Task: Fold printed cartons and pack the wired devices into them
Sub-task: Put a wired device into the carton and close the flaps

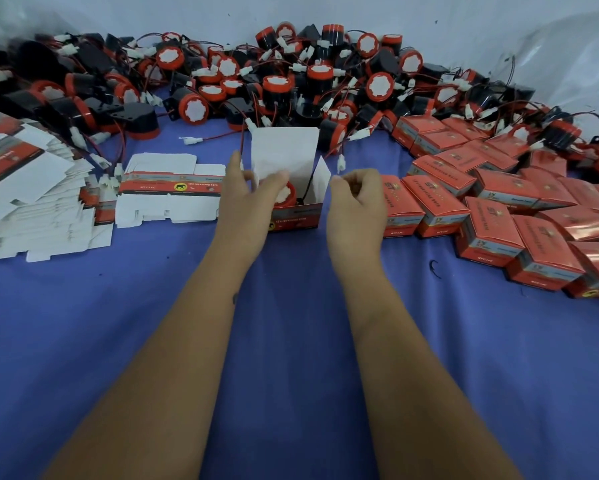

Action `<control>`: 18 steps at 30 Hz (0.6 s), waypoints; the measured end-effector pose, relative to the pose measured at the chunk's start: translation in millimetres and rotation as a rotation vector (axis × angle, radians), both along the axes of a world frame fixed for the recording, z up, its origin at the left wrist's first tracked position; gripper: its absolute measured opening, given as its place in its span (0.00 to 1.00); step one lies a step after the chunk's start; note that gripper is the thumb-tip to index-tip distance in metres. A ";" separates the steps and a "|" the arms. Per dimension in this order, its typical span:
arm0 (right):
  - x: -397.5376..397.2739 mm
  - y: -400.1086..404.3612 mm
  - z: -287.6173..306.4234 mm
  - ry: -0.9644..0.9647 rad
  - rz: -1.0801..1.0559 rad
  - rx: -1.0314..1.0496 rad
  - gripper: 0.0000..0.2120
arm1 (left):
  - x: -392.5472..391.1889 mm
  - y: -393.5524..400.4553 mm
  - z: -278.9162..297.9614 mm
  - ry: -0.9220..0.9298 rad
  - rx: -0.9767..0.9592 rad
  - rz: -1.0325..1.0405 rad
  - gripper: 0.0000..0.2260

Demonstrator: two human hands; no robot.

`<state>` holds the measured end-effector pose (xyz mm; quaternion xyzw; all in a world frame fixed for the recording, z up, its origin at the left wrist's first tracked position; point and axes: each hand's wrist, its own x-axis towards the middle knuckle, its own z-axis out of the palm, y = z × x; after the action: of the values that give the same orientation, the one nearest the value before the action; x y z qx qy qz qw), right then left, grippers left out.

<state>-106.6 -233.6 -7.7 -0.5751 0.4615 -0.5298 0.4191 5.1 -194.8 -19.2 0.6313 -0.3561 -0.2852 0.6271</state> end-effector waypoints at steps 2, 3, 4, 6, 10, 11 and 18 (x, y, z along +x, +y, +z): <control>1.9 -2.4 0.2 -0.093 0.093 0.214 0.11 | -2.7 -1.9 -4.2 -0.100 0.028 0.043 0.30; 2.3 -3.6 0.6 -0.154 0.140 0.300 0.19 | -2.8 -2.6 -6.7 -0.153 0.045 0.041 0.21; 1.9 -5.1 2.1 -0.222 0.167 0.361 0.25 | -2.4 -3.6 -8.8 -0.180 0.054 0.029 0.16; -2.6 -9.7 3.7 -0.372 0.193 0.383 0.31 | 0.7 -5.1 -9.4 -0.172 0.049 -0.024 0.15; -15.0 -14.6 7.0 -0.437 0.162 0.227 0.20 | 3.0 -7.6 -8.7 -0.166 0.066 -0.019 0.16; -15.2 -12.9 8.4 -0.363 0.152 0.148 0.14 | 2.5 -8.2 -10.0 -0.178 0.073 -0.015 0.16; -2.0 4.5 11.9 0.270 0.100 -0.487 0.04 | 2.6 -8.5 -12.5 -0.213 0.059 -0.025 0.11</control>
<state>-108.6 -229.1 4.2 -0.7463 0.3434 -0.5223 0.2288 7.7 -203.2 -31.7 0.6716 -0.4200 -0.2347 0.5634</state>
